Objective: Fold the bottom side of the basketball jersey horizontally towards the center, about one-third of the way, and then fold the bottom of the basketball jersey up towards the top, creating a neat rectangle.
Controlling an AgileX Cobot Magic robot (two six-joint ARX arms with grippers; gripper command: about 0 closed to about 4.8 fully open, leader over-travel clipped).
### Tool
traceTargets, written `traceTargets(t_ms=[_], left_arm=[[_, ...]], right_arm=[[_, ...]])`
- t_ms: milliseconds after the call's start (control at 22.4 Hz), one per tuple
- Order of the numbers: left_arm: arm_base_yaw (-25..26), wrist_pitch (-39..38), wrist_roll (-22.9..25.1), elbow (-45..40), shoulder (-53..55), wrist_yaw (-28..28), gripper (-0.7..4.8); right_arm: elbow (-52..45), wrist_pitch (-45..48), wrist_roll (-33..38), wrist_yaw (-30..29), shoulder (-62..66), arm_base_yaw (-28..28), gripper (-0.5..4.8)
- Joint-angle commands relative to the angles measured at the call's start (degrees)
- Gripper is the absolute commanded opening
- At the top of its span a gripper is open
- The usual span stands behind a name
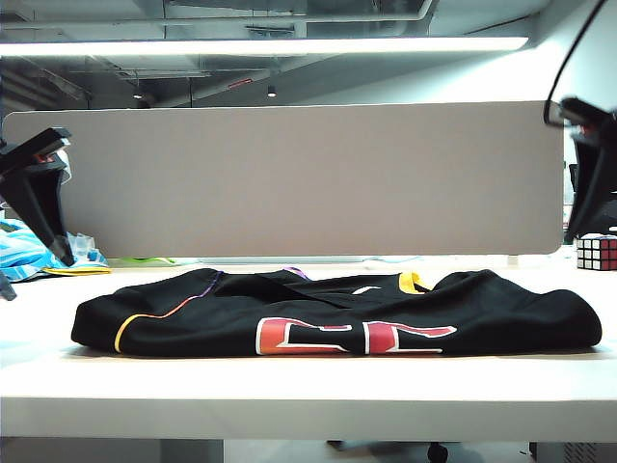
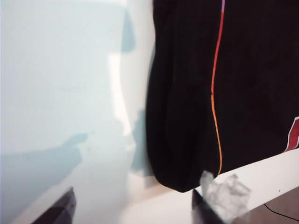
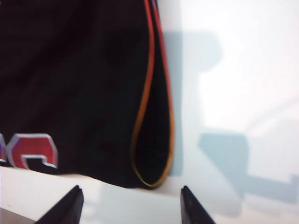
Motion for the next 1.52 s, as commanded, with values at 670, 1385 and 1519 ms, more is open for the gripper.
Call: traceTargets(t_ms=[670, 1385, 1519], left_arm=[[-4.9, 6.7, 0.7, -3.2, 7.5, 4.8, 3.23], [-7.7, 10.1, -1.6, -3.2, 8.8, 6.3, 3.23], [-8.0, 9.3, -1.6, -3.2, 8.8, 6.3, 3.23]], right_arm=[[-9.3, 15.8, 4.3, -2.9, 2.1, 0.0, 3.46], [-9.3, 14.8, 4.8, -7.9, 10.7, 1.3, 3.46], [-9.3, 13.3, 3.8, -7.8, 10.6, 1.5, 3.46]])
